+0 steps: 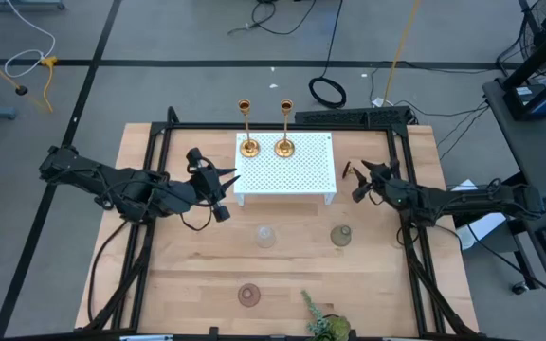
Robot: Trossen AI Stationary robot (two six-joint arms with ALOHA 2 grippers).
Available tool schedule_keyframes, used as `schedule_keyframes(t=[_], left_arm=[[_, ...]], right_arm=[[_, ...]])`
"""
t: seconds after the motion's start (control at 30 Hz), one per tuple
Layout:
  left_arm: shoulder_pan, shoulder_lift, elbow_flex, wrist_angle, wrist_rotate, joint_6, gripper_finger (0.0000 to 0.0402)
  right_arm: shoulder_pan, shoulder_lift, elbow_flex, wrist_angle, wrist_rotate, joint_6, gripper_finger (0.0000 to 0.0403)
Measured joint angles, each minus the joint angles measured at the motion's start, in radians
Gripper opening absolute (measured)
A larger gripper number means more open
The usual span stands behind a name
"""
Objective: Pick & Place candle stick holders
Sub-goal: Put the gold candle holder on the shelf
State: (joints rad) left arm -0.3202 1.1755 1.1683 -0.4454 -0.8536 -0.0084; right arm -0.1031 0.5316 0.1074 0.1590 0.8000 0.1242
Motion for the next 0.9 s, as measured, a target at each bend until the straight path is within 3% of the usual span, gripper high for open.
schedule_keyframes(t=[0.27,0.37,0.57,0.9], left_arm=[[0.000,0.000,0.000,0.000,0.000,0.000,0.0085],[0.000,0.000,0.000,0.000,0.000,0.000,0.0085],[0.001,0.000,0.000,0.001,0.000,0.003,0.0085],[0.002,0.000,0.000,0.002,0.000,0.004,0.0085]], right_arm=[[-0.002,0.005,0.162,-0.483,-0.200,0.162,0.0158],[-0.002,0.022,0.223,-0.691,-0.225,0.245,0.0158],[-0.009,0.083,0.227,-0.681,-0.249,0.275,0.0158],[-0.151,0.275,0.226,-0.634,-0.264,0.272,0.0157]])
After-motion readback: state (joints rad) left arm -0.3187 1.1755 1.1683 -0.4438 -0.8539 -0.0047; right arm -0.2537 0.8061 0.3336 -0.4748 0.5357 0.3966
